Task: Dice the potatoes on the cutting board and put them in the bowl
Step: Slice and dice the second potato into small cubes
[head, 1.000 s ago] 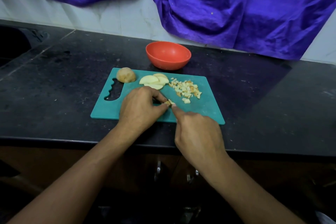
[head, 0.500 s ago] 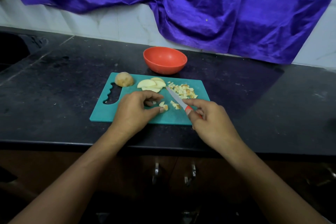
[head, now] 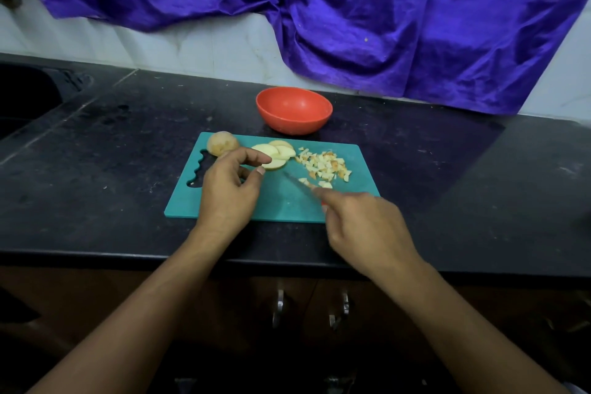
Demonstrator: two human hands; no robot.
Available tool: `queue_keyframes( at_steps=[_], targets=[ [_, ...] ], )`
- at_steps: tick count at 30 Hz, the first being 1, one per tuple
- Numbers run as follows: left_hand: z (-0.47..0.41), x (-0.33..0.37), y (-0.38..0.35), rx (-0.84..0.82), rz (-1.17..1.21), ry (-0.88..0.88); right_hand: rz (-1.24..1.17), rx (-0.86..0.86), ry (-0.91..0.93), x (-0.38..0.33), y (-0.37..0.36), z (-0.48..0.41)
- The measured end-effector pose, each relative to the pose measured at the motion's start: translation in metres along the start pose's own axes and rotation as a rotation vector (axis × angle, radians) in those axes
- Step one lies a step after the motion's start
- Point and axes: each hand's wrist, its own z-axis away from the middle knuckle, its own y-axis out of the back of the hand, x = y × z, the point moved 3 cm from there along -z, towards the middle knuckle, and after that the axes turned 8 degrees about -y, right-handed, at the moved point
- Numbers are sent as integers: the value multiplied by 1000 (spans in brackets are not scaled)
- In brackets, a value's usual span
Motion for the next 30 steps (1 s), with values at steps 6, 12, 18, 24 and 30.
queue_keyframes(
  at_steps=[6, 12, 18, 24, 30],
  targets=[
    [-1, 0, -1, -10, -51, -3, -227, -19, -202, 26, 1, -11],
    [-15, 1, -2, -15, -128, -6, -766, 127, -177, 20, -24, -24],
    [-46, -1, -6, -139, -519, -121, -1026, 145, -203, 28, -27, -24],
    [-57, -9, -17, -245, -662, -127, -1033, 124, -190, 24, -26, -24],
    [-57, -6, -9, -154, -574, -102, -1039, 119, -202, 26, -27, -25]
  ],
)
